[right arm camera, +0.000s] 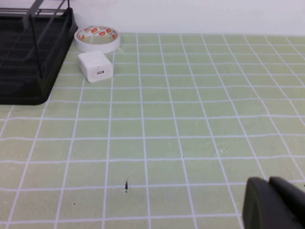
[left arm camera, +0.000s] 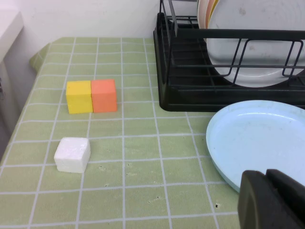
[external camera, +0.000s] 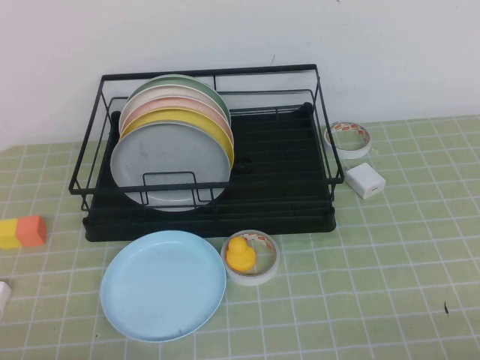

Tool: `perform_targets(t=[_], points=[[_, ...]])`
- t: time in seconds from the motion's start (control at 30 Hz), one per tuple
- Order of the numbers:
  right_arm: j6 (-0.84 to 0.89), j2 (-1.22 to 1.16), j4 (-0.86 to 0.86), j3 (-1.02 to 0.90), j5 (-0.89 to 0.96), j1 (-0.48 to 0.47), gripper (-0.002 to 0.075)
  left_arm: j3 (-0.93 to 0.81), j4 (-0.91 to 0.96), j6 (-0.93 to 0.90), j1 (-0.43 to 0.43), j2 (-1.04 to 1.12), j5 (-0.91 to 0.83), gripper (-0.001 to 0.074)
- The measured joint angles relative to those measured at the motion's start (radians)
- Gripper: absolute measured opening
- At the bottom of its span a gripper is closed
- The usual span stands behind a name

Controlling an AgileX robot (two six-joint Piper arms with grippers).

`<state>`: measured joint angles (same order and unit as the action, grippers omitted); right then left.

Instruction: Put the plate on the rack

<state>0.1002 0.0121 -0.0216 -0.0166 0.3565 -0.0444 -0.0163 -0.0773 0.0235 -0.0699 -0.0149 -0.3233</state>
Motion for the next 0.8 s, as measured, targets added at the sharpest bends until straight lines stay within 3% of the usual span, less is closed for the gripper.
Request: perform_targets(t=[0.8], points=[[0.0, 0.0, 0.0, -0.002, -0.015, 0.0, -0.0002, 0.0, 0.006, 0.0, 0.0, 0.0, 0.023, -0.0002]])
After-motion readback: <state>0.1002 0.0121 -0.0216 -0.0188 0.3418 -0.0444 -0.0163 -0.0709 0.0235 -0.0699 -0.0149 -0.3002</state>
